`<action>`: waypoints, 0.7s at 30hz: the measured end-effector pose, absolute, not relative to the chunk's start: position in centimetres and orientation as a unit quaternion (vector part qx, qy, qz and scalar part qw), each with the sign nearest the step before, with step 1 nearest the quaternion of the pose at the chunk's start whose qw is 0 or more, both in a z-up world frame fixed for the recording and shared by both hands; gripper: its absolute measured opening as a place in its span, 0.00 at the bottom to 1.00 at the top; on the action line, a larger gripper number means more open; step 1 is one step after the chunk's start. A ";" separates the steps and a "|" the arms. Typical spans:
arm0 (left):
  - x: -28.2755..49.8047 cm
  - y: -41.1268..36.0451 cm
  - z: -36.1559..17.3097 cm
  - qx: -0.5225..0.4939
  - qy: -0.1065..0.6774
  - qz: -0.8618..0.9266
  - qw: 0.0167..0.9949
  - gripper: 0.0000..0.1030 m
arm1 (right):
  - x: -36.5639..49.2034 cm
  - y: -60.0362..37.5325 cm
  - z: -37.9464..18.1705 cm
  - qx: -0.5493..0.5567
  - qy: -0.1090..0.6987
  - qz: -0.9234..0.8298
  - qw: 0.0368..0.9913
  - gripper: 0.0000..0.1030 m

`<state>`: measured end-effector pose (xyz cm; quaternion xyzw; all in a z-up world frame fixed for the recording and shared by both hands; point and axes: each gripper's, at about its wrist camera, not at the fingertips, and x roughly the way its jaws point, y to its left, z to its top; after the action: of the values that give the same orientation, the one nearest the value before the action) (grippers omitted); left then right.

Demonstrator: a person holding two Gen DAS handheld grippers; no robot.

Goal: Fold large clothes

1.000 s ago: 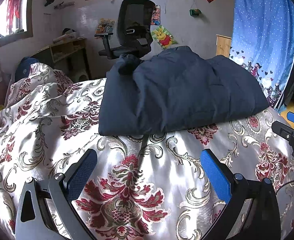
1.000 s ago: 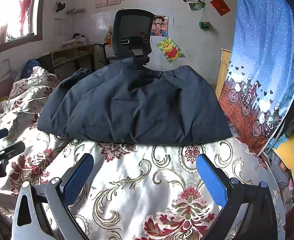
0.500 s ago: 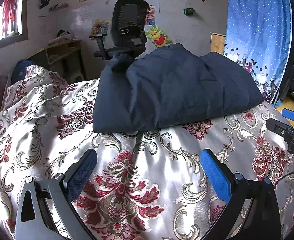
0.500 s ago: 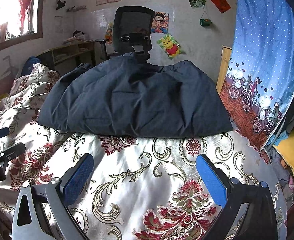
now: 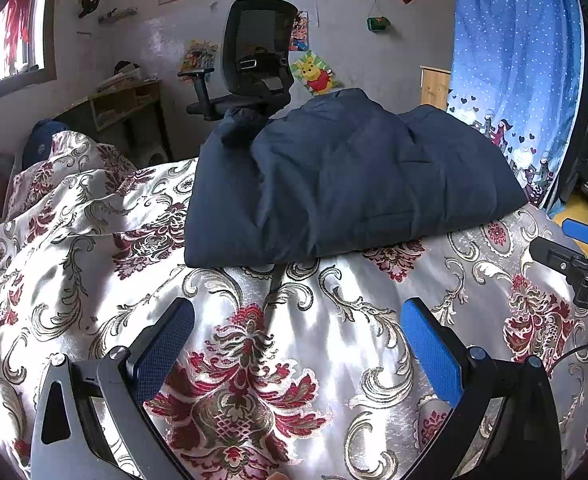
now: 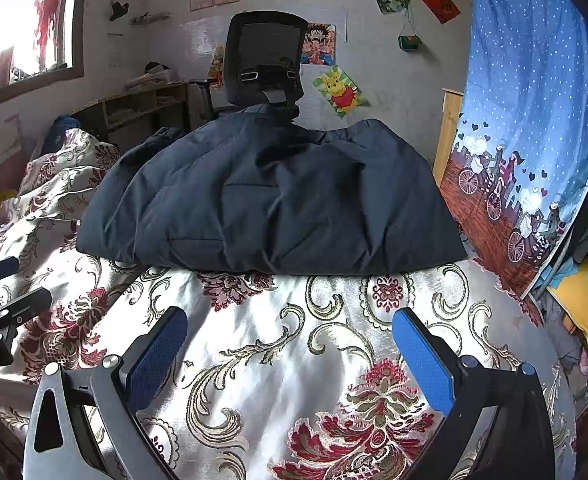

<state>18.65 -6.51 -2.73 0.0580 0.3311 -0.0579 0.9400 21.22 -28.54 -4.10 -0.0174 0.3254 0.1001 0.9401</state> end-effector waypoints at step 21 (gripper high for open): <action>19.0 -6.5 -2.9 0.050 0.341 -0.057 0.937 0.98 | 21.3 -28.7 -4.2 -0.017 0.326 0.101 0.940 1.00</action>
<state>18.97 -6.50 -2.88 0.0498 0.3409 -0.0570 0.9371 21.28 -28.70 -4.16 -0.0168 0.3260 0.1007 0.9398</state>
